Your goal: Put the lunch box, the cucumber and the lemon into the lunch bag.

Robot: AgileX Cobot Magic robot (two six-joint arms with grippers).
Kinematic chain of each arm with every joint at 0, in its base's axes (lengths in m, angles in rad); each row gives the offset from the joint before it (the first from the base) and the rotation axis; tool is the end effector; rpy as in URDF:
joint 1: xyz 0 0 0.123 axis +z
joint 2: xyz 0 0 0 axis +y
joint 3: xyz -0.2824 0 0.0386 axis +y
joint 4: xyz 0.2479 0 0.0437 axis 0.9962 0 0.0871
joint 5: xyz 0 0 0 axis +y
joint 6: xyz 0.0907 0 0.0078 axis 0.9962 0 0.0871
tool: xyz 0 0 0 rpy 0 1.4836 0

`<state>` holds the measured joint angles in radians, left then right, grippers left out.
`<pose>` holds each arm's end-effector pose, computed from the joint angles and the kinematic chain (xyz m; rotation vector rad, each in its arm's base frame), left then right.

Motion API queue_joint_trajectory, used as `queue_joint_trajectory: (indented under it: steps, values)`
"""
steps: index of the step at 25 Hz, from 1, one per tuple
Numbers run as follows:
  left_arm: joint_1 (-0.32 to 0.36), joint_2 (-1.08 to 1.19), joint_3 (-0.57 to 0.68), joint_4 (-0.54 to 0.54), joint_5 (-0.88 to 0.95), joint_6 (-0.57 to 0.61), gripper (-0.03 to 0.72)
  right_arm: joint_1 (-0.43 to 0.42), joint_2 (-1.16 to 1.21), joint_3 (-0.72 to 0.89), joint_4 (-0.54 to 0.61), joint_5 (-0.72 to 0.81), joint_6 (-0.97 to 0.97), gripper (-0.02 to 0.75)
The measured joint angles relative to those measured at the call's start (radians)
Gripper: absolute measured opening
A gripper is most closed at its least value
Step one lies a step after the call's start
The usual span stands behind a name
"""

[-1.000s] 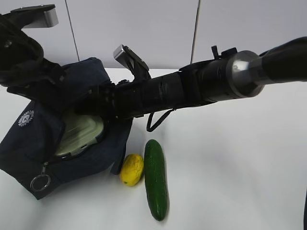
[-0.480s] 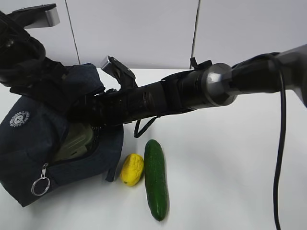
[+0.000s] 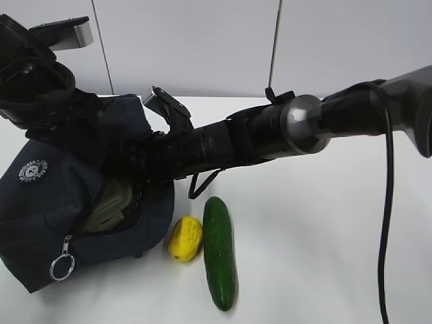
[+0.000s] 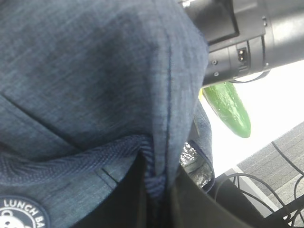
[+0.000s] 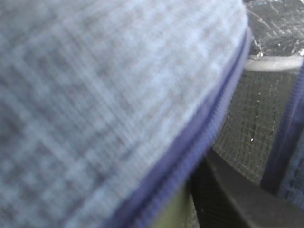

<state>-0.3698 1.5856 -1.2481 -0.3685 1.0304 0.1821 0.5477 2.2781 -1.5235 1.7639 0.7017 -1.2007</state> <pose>0.2867 -0.1413 0.2818 0.5742 2.7822 -0.5291 0.3839 0.3018 0.1405 -0.3859 2.2382 1.3839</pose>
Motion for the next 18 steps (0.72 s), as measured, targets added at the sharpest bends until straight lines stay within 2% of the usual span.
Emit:
queue_joint_trajectory:
  steps: [18]
  values:
    - [0.0, 0.002, 0.0, -0.002, 0.0, 0.0, 0.006, 0.0, 0.0, -0.01, 0.005, 0.027, 0.003, 0.409]
